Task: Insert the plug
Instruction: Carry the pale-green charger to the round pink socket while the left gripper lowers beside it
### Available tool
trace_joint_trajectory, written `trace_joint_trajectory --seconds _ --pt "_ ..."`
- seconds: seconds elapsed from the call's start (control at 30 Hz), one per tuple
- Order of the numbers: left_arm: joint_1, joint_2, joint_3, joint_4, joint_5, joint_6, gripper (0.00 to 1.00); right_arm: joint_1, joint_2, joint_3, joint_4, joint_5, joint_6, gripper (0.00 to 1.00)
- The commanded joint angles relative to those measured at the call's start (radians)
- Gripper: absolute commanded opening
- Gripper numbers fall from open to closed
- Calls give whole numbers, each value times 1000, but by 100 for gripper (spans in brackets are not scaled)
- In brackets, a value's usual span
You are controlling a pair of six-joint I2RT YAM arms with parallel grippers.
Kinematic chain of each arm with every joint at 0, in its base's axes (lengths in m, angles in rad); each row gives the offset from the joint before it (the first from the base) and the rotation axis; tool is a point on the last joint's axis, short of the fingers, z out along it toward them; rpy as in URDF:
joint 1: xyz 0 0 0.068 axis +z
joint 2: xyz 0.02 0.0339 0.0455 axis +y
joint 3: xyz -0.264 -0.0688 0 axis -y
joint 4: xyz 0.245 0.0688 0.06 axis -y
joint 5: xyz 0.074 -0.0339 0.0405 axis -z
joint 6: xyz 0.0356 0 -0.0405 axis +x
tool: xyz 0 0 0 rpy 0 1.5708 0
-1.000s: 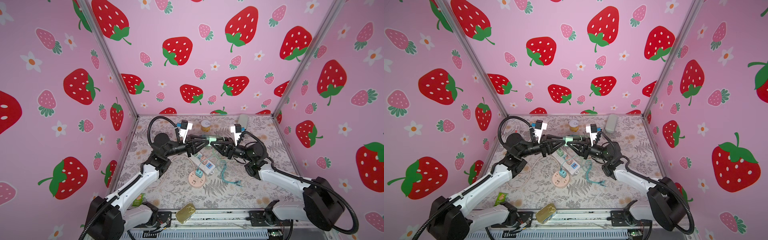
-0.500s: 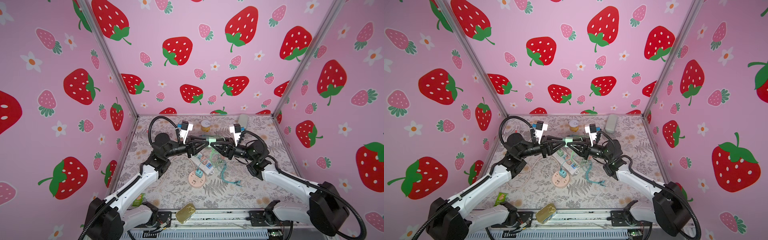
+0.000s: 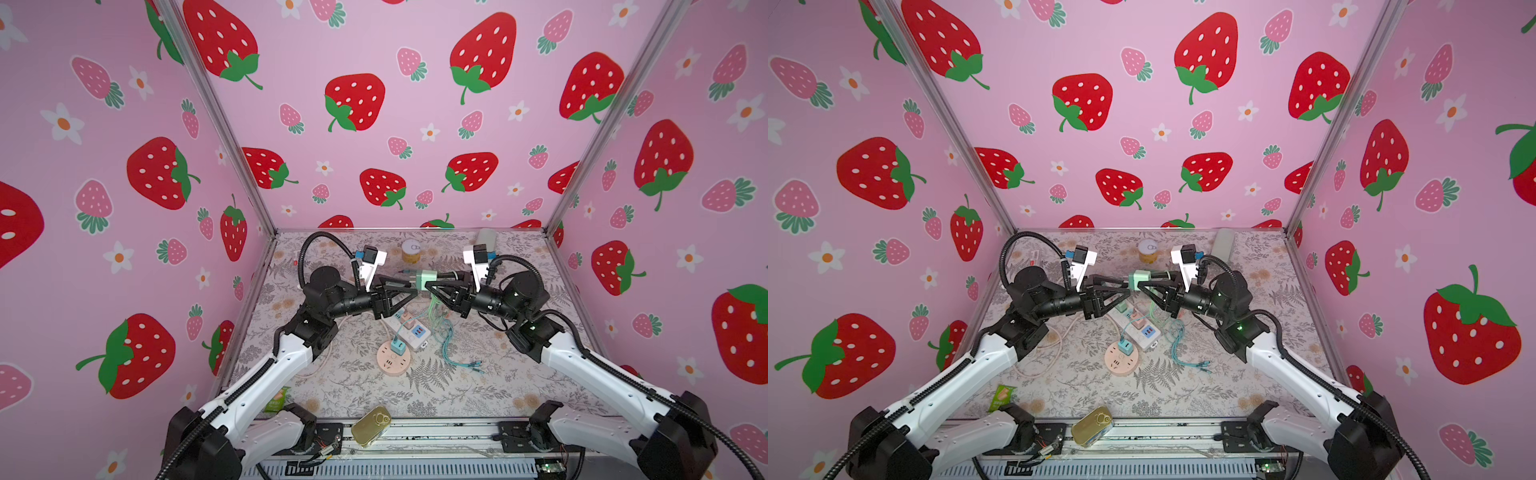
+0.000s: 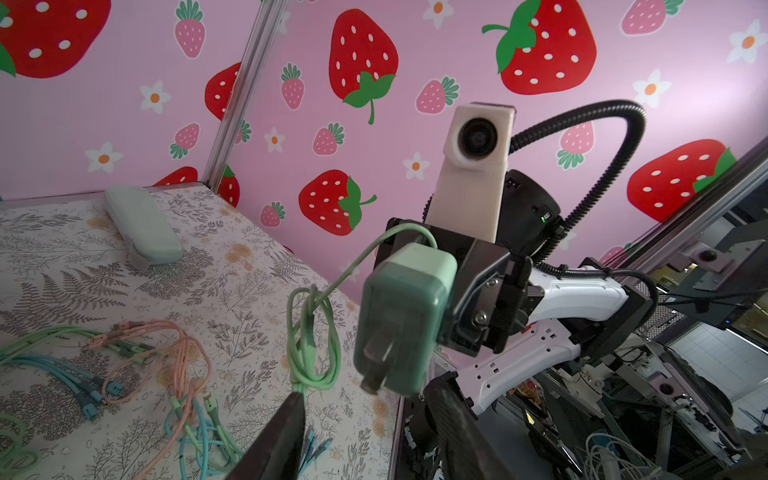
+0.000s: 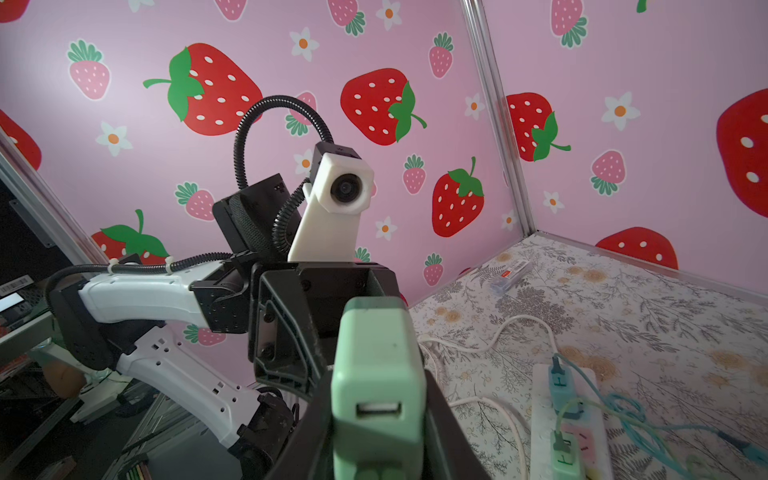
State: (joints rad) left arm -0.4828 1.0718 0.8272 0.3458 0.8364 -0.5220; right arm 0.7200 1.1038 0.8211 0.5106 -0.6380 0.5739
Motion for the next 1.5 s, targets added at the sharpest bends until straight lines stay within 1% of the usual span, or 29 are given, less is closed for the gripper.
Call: trace_joint_trajectory --seconds 0.0,0.2,0.37,0.47,0.53,0.63,0.8,1.03,1.17,1.33,1.47 --pt "1 -55 -20 -55 -8 37 54 2 -39 62 -173 37 -91 3" --pt "14 -133 -85 -127 -49 39 55 4 -95 110 -413 75 -178 3" --pt "20 -191 -178 -131 -69 3 55 10 -132 123 -582 94 -250 3" --pt "23 -222 -214 -183 -85 -3 55 17 -136 145 -708 130 -298 3" --pt "23 -245 -237 -228 -121 0 55 29 -132 157 -769 139 -319 3" --pt "26 -270 -255 -322 -216 10 54 61 -125 150 -818 154 -330 3" --pt "37 -265 -266 -441 -358 -7 54 125 -103 125 -895 164 -345 3" --pt "44 -198 -280 -576 -550 -23 51 175 -19 102 -929 177 -355 3" --pt "45 -156 -288 -587 -556 -13 50 194 52 127 -957 153 -375 4" --pt "44 -134 -318 -590 -591 -18 49 234 131 156 -961 166 -371 4" --pt "44 -106 -362 -540 -552 -30 47 268 184 159 -914 162 -331 4"
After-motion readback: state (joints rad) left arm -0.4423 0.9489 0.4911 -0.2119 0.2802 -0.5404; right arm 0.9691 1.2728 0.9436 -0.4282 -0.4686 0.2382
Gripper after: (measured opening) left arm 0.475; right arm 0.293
